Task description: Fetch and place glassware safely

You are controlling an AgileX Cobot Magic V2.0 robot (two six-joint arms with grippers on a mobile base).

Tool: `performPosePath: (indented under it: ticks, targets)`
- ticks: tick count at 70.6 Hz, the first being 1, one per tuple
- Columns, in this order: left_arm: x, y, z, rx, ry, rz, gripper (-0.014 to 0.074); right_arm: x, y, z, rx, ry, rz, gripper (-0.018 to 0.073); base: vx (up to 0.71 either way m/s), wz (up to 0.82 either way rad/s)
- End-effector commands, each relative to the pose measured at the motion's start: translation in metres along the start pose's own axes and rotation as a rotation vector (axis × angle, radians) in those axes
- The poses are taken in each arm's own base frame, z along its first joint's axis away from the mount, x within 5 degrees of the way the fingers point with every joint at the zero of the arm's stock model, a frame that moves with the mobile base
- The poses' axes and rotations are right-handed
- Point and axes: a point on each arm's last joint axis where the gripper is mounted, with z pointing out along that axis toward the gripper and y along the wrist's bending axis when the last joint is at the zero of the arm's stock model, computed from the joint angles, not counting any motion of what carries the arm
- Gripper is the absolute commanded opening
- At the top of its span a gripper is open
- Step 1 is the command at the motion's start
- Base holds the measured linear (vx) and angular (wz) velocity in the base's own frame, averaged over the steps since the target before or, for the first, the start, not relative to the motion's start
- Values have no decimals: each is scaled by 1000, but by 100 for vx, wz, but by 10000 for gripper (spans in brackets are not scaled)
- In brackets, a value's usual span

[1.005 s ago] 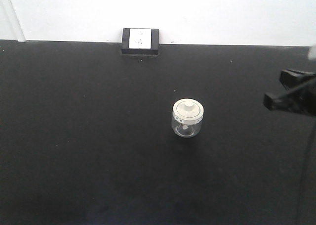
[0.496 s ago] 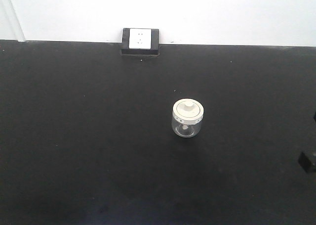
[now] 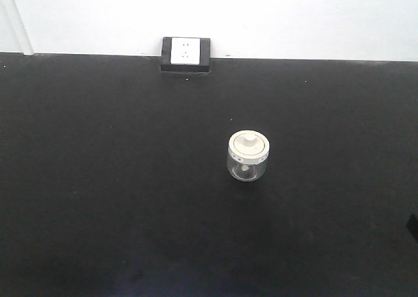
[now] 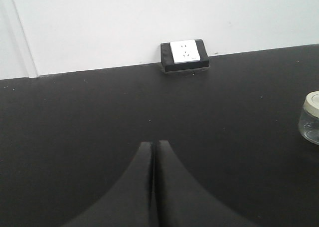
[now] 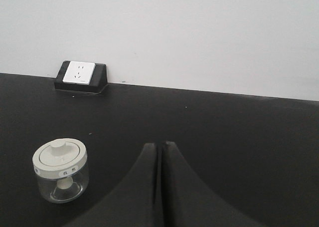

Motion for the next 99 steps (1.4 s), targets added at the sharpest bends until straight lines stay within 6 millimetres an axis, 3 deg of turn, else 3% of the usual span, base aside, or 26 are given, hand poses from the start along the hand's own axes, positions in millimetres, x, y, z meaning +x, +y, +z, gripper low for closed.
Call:
performPosePath:
  ticks: [1, 46, 62, 76, 99]
  targets:
    - [-15, 0, -2, 7, -91, -12, -7, -11, 2, -1, -23, -49, -5, -3, 0, 0]
    - [-14, 0, -1, 7, -89, -12, -7, -11, 2, -1, -23, -49, -5, -3, 0, 0]
    - [-8, 0, -13, 2, -46, -13, -7, -11, 2, -1, -23, -49, -5, -3, 0, 0]
    - [17, 2, -25, -43, 2, -45, -7, -11, 2, -1, -23, -49, -5, -3, 0, 0]
    - [79, 0, -26, -103, -56, -125, -7, -11, 2, -1, -23, -49, -5, -3, 0, 0]
